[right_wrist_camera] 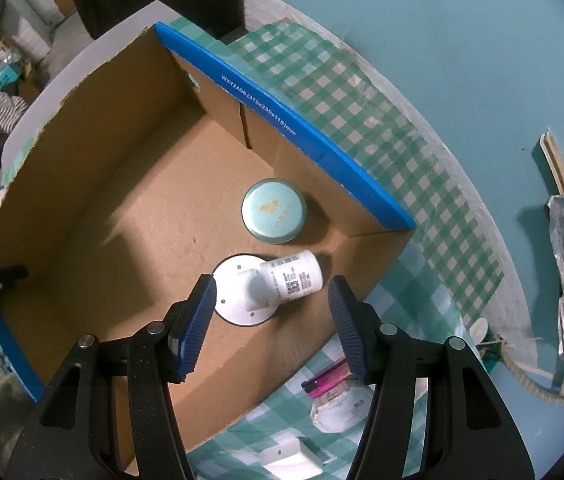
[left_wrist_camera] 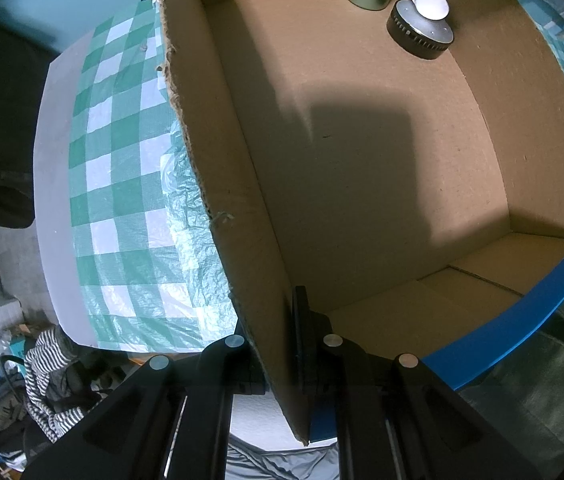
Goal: Organize rigid objects
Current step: 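Lower the pill bottle into the box and open the right gripper, then move the right gripper to the white oval case and grasp it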
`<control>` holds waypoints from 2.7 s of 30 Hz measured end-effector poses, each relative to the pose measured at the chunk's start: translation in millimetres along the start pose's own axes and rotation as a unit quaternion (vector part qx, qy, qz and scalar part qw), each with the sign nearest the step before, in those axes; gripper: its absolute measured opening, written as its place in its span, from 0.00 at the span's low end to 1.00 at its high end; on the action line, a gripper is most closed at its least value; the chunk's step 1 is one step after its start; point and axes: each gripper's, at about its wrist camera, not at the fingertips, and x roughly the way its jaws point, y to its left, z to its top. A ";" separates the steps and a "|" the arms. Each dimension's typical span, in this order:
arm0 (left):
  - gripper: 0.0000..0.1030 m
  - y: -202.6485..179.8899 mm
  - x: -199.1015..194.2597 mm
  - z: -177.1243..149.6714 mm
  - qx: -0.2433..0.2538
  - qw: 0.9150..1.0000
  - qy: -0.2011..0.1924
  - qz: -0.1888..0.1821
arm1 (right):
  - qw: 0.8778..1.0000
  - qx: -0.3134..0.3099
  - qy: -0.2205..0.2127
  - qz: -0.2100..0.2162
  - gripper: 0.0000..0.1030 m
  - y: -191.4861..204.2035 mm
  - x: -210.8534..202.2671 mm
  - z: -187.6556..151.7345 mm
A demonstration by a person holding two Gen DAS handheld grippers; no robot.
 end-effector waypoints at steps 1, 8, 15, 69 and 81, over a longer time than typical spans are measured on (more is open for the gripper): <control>0.08 -0.1 0.2 -0.1 0.000 1.000 0.000 0.000 | 1.000 0.004 -0.002 0.001 0.57 -0.5 -2.2 -0.1; 0.08 -0.2 -0.2 -0.5 -0.001 1.000 -0.001 0.000 | 0.999 0.031 -0.021 0.016 0.57 -8.9 -21.8 -8.8; 0.08 1.4 0.1 -0.8 0.000 1.000 -0.001 -0.001 | 0.998 0.059 -0.027 0.021 0.57 -28.7 -37.6 -27.7; 0.08 1.4 7.4 -2.8 -0.001 1.000 0.015 -0.001 | 0.925 0.369 0.089 0.009 0.57 -211.1 76.2 -147.2; 0.08 -5.0 6.3 -2.1 0.004 1.000 0.017 0.001 | 0.933 0.351 0.077 0.006 0.44 -186.8 79.0 -160.6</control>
